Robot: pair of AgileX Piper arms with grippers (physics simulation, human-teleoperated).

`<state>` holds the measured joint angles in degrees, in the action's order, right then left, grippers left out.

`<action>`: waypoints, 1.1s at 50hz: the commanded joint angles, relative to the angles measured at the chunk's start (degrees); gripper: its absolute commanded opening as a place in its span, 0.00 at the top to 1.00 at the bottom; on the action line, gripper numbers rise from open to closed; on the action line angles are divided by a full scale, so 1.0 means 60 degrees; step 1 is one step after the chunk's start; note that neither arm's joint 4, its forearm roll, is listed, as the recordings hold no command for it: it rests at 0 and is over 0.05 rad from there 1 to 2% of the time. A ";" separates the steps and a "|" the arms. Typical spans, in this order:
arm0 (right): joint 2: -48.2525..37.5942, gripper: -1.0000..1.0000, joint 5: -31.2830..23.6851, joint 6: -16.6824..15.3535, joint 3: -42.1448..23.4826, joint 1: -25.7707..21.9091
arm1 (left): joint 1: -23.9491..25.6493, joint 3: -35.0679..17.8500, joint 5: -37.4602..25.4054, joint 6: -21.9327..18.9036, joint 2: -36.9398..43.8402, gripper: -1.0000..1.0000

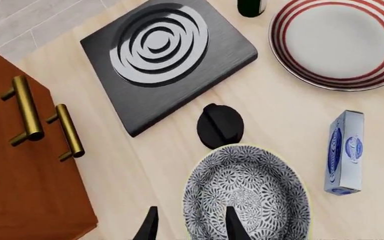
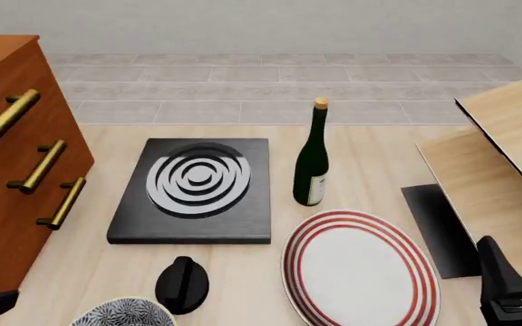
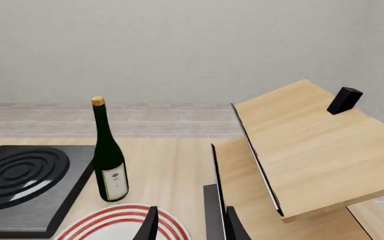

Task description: Put the bowl on the top of the cabinet.

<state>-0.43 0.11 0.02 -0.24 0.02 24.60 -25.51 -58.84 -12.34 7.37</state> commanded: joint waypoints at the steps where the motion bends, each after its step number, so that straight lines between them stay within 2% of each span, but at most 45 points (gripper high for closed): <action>1: -0.0001 0.00 0.0000 0.0000 0.0000 -0.0001 | -0.0035 0.0286 0.0215 -0.0129 0.0073 0.00; 13: 0.0000 0.00 0.0000 -0.0001 0.0000 -0.0001 | -0.0188 0.0641 0.0636 -0.0237 0.0187 0.00; 14: 0.0002 0.00 0.0000 0.0000 0.0000 0.0000 | -0.0342 0.0827 0.0785 -0.0410 0.0150 0.00; 30: 0.0000 0.00 0.0000 0.0000 0.0000 0.0002 | -0.0566 0.1717 0.1495 -0.0785 0.0308 0.00; 55: 0.0000 0.00 0.0000 -0.0002 0.0000 -0.0001 | -0.0809 0.2320 0.2340 -0.1094 0.0778 0.00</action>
<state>-0.43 0.11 0.02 -0.24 0.02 20.34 -12.90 -46.56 -18.15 11.07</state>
